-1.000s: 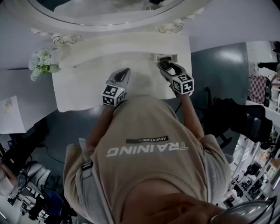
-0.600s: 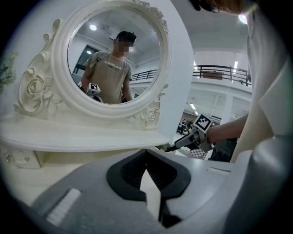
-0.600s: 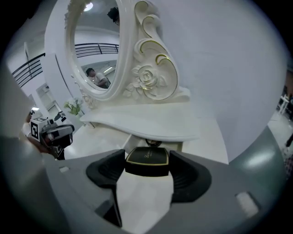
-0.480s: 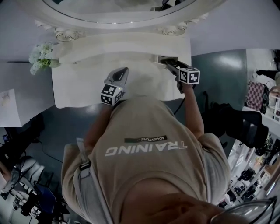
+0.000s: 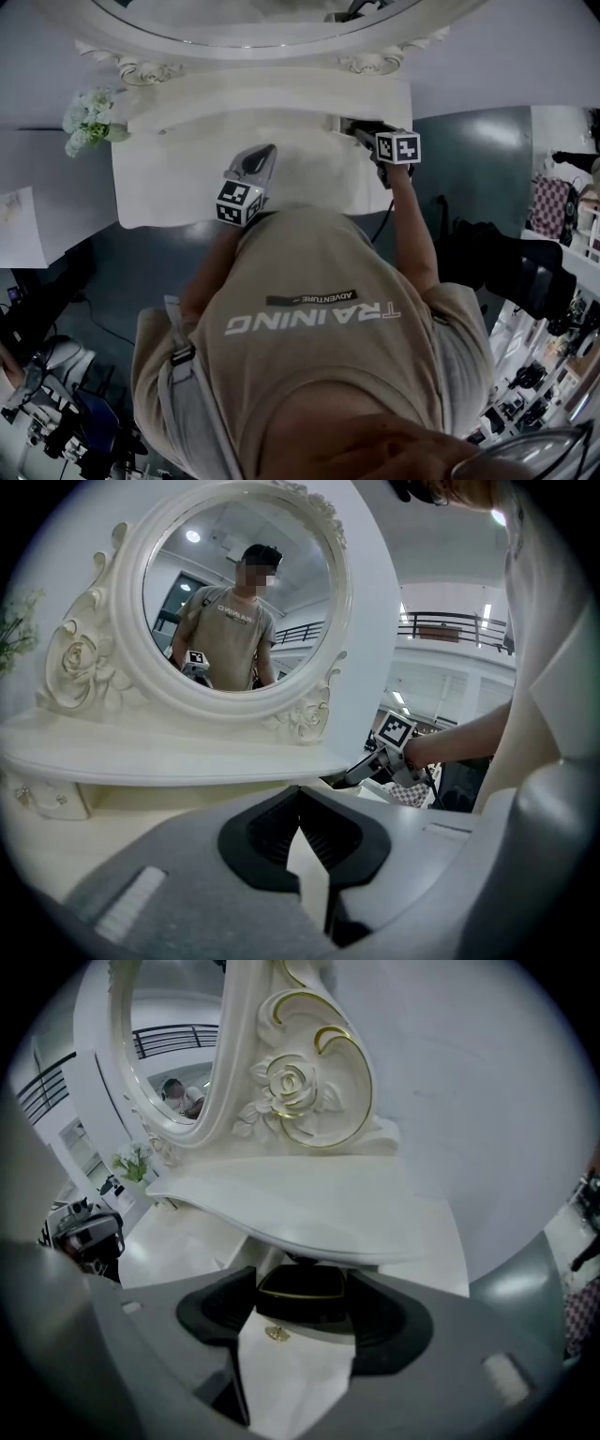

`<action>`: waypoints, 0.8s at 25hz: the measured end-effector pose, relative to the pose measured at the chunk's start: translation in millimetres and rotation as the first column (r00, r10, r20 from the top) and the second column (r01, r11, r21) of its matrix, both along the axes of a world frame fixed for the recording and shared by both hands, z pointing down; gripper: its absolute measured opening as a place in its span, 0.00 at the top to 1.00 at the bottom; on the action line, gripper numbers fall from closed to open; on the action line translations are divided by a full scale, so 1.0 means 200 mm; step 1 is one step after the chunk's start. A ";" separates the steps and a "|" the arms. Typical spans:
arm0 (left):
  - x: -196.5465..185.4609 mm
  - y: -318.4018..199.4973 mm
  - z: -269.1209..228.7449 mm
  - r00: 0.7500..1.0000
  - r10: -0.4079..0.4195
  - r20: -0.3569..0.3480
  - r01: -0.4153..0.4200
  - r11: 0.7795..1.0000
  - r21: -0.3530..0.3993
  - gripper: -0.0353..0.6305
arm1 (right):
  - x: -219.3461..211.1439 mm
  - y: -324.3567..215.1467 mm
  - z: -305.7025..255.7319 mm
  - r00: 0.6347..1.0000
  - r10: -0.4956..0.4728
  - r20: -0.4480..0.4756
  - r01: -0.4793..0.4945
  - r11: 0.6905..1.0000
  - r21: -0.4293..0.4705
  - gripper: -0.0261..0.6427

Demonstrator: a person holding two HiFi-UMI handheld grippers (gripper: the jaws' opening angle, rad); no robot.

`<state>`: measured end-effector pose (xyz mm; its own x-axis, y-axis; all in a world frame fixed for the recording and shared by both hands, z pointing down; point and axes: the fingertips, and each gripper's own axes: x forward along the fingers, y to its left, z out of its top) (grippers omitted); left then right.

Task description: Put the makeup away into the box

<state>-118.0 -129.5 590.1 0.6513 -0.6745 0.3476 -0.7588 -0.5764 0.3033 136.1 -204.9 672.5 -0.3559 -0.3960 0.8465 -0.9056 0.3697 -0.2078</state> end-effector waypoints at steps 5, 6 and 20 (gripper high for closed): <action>0.00 0.01 0.01 1.000 0.002 0.007 -0.002 1.000 -0.005 0.95 | 0.00 -0.03 0.04 1.000 0.022 0.014 -0.022 1.000 -0.013 0.50; 0.01 0.01 0.01 1.000 0.002 0.007 -0.002 1.000 -0.007 0.95 | 0.00 -0.03 0.04 1.000 0.021 0.014 -0.021 1.000 -0.017 0.50; 0.13 0.06 0.02 0.999 0.044 0.009 -0.044 0.999 -0.015 0.95 | -0.03 -0.04 0.08 0.999 -0.035 -0.034 0.033 0.998 -0.054 0.50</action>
